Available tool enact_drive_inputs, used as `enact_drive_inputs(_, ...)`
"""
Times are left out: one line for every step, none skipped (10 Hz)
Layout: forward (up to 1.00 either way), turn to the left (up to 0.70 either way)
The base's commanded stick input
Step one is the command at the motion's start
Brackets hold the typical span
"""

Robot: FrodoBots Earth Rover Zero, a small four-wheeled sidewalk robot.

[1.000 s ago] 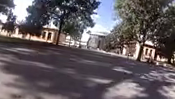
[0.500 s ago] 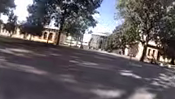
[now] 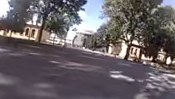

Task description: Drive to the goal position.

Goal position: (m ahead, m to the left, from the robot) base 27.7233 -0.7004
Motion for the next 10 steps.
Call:
enact_drive_inputs(1.00,0.00)
enact_drive_inputs(1.00,0.00)
enact_drive_inputs(1.00,0.00)
enact_drive_inputs(1.00,0.00)
enact_drive_inputs(1.00,0.00)
enact_drive_inputs(1.00,0.00)
enact_drive_inputs(1.00,0.00)
enact_drive_inputs(1.00,0.00)
enact_drive_inputs(1.00,0.00)
enact_drive_inputs(1.00,0.00)
